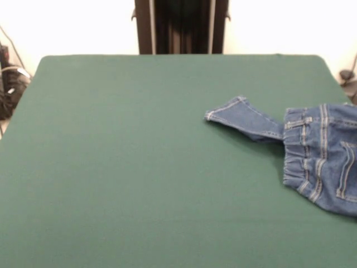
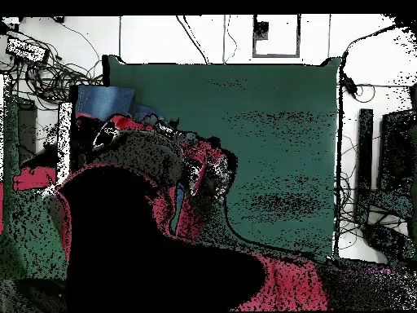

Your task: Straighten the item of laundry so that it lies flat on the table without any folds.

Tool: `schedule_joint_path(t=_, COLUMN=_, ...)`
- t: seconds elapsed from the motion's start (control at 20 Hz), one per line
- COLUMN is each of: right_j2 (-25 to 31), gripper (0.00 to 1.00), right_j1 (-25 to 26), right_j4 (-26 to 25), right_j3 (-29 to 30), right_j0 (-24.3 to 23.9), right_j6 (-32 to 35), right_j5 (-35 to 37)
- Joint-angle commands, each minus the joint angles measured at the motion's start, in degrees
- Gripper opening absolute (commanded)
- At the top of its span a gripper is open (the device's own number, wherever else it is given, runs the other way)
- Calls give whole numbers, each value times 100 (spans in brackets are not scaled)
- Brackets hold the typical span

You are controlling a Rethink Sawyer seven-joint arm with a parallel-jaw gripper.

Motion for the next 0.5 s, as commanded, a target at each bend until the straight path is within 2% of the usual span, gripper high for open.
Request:
schedule_joint_path(t=0.05, right_j2=484, gripper=100, right_j1=-52, right_j4=24, right_j3=1959, right_j0=268, right_j6=-727, right_j5=175)
schedule_joint_path(t=0.25, right_j2=366, gripper=100, right_j1=-79, right_j4=-22, right_j3=2437, right_j0=415, right_j6=-326, right_j5=-126)
schedule_joint_path(t=0.5, right_j2=322, gripper=100, right_j1=-89, right_j4=7, right_j3=2942, right_j0=474, right_j6=-144, right_j5=-586)
